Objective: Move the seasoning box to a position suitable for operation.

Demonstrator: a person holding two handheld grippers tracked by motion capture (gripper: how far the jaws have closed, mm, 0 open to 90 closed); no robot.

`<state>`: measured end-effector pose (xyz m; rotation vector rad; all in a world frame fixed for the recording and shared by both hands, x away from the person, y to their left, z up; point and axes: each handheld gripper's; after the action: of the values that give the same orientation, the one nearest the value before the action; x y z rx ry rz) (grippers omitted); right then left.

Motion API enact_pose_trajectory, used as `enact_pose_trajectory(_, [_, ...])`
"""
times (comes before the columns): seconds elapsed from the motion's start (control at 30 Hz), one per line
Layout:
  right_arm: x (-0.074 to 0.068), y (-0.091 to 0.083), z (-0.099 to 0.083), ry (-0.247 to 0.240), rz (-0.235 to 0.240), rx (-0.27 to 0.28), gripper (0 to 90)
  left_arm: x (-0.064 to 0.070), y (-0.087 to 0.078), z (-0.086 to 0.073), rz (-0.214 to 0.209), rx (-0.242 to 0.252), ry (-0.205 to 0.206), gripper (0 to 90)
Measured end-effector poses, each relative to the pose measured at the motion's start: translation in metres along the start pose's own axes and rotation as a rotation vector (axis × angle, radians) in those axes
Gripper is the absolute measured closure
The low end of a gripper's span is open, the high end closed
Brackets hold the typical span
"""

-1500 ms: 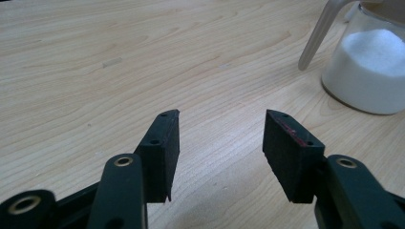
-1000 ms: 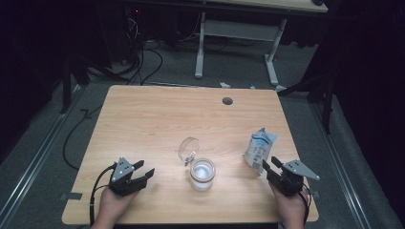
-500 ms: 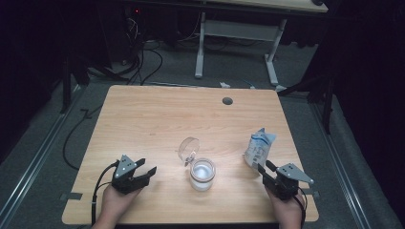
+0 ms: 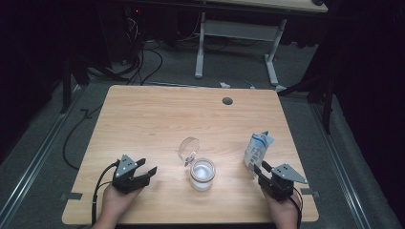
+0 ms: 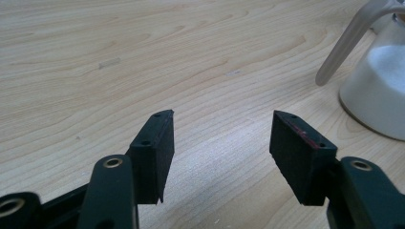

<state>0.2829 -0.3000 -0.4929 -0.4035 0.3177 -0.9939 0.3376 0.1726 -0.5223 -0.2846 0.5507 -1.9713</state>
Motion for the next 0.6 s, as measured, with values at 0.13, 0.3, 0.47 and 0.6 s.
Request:
enact_pose_trajectory(0.13, [0.002, -0.002, 0.000, 0.004, -0.004, 0.006, 62.7, 0.000, 0.000, 0.000, -0.001, 0.002, -0.004, 41.8])
enact_pose_trajectory(0.3, [0.001, -0.005, 0.000, 0.002, -0.006, 0.011, 62.2, 0.001, 0.001, 0.000, -0.001, 0.008, -0.004, 41.8])
enact_pose_trajectory(0.47, [-0.005, -0.010, 0.002, -0.008, -0.005, 0.016, 62.4, 0.003, 0.004, 0.003, -0.004, 0.014, -0.005, 41.8])
enact_pose_trajectory(0.6, [-0.012, -0.014, 0.002, -0.012, 0.001, 0.016, 63.8, 0.004, 0.007, 0.006, -0.003, 0.009, -0.015, 41.7])
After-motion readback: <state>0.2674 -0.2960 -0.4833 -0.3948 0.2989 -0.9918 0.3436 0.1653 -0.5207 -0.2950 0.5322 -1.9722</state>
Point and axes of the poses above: each handheld gripper's, and its own axes: y roughly forward along the jaws, z roughly out of its top, x roughly to its right, and after that the axes turned 14 degrees about z, right-handed
